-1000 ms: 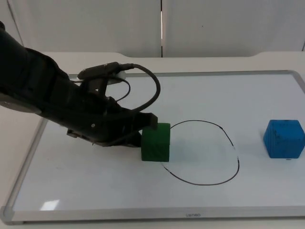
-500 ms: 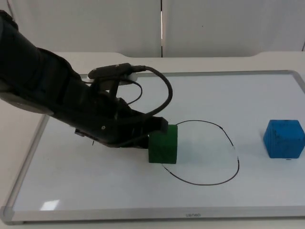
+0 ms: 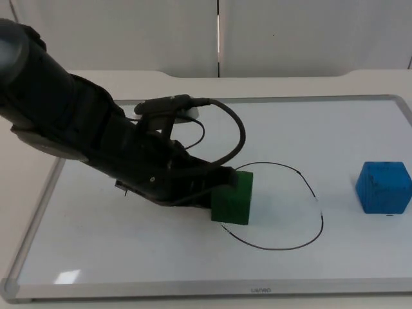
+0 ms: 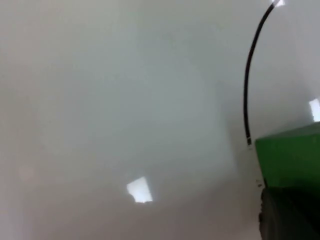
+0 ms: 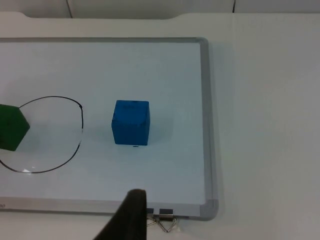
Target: Push the two cubes into the marked area.
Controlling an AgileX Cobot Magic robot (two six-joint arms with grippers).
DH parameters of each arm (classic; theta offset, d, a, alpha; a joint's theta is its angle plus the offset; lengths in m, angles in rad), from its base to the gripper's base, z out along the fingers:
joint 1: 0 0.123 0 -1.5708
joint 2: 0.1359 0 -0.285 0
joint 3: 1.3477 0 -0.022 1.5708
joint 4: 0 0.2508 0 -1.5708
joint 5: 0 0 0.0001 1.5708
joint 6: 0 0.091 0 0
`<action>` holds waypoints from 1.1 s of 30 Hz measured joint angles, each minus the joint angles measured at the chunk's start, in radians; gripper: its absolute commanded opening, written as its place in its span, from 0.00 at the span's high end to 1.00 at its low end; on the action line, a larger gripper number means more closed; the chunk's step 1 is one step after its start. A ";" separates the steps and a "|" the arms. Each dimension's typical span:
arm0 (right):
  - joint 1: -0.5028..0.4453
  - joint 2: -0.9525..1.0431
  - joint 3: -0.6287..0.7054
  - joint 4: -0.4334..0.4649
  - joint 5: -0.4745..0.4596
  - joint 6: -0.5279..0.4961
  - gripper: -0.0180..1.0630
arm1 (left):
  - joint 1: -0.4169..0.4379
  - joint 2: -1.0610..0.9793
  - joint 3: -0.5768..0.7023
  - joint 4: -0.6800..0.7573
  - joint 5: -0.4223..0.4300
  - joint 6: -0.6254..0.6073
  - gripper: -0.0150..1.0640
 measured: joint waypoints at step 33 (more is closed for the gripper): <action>0.000 0.000 0.000 0.000 0.000 0.000 0.01 | -0.040 0.004 -0.039 0.000 0.021 0.013 0.98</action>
